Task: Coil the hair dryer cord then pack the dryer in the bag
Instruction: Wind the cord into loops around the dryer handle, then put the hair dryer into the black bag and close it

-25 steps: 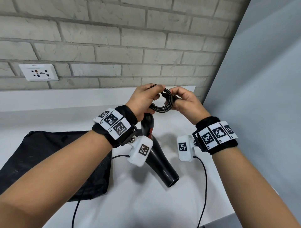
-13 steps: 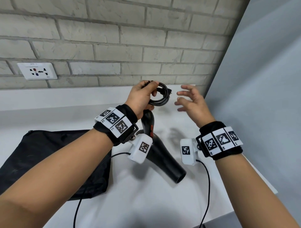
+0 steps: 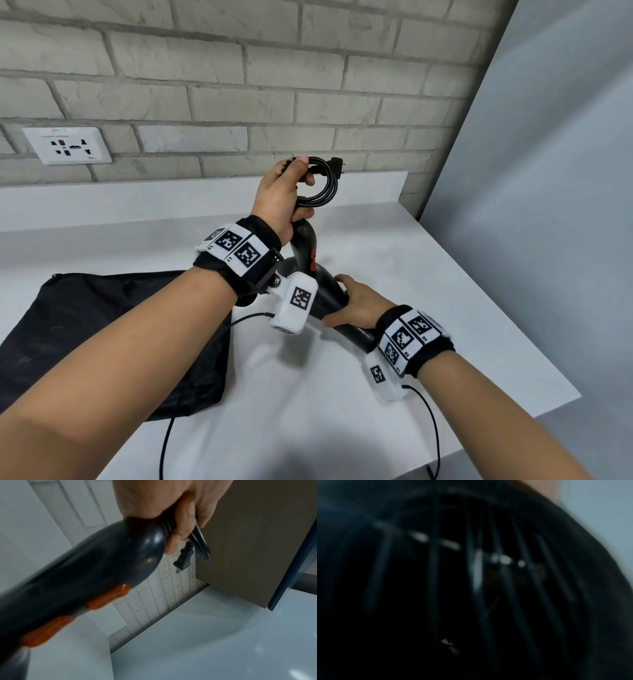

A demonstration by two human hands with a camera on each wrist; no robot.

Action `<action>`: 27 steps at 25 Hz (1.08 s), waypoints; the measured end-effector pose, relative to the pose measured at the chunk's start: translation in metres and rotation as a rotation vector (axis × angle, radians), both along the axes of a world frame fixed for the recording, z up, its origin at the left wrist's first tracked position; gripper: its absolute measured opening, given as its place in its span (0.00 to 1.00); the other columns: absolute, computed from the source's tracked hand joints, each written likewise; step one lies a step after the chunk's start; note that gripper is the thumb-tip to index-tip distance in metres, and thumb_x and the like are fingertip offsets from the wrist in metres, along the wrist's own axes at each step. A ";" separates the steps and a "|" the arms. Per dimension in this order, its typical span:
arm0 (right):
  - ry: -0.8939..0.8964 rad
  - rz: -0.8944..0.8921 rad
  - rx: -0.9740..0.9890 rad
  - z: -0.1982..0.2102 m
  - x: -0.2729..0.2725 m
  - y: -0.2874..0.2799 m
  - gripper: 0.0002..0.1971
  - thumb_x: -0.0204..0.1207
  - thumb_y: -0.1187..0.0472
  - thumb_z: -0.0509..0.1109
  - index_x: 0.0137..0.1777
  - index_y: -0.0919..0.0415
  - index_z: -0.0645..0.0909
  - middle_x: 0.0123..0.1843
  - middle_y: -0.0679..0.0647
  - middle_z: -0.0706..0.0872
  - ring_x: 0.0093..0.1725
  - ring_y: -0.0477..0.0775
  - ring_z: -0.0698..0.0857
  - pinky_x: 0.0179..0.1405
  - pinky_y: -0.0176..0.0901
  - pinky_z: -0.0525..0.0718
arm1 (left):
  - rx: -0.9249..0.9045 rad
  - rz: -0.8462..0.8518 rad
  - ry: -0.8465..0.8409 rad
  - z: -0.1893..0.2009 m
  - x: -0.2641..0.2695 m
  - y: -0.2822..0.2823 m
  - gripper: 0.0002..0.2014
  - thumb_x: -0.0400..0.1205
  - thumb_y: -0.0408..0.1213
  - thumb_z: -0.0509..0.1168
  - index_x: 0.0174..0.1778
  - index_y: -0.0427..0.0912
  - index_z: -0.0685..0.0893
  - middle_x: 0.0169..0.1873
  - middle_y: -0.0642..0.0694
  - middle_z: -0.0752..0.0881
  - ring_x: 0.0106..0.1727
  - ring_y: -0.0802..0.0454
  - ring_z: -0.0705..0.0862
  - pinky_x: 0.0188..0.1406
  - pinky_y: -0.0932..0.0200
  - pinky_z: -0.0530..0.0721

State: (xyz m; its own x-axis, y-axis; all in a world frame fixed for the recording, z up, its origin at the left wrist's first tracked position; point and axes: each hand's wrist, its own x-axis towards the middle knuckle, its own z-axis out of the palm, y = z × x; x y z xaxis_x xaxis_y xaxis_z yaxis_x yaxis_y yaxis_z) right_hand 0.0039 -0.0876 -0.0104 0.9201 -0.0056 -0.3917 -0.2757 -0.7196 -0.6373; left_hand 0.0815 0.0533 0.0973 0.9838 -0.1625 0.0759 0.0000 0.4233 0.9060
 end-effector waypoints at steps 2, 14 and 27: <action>-0.044 -0.022 -0.021 0.000 0.003 -0.005 0.37 0.61 0.56 0.79 0.69 0.55 0.67 0.59 0.55 0.83 0.52 0.54 0.82 0.56 0.45 0.81 | -0.046 0.001 0.003 -0.002 0.002 0.001 0.09 0.84 0.39 0.59 0.37 0.43 0.75 0.29 0.51 0.74 0.15 0.59 0.62 0.13 0.69 0.57; -0.346 -0.287 -0.566 0.002 0.011 -0.067 0.42 0.65 0.66 0.72 0.76 0.57 0.52 0.63 0.64 0.74 0.50 0.70 0.83 0.46 0.56 0.83 | 0.265 0.045 0.134 -0.055 0.007 0.020 0.09 0.83 0.44 0.60 0.39 0.47 0.78 0.33 0.53 0.83 0.29 0.52 0.84 0.40 0.57 0.79; -0.171 -0.219 -0.825 -0.017 0.000 -0.101 0.29 0.66 0.72 0.68 0.66 0.65 0.61 0.63 0.63 0.75 0.54 0.71 0.81 0.50 0.56 0.81 | 0.785 -0.338 0.298 -0.112 -0.009 0.034 0.05 0.84 0.38 0.60 0.52 0.42 0.77 0.38 0.49 0.81 0.37 0.51 0.82 0.37 0.58 0.79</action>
State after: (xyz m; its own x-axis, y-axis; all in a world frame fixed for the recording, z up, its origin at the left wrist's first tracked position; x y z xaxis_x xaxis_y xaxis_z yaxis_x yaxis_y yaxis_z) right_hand 0.0038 -0.1887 -0.0276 0.9109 -0.4106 -0.0407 -0.4102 -0.9118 0.0184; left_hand 0.0730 0.0868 -0.0149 0.8352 -0.3440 -0.4292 0.2934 -0.3814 0.8766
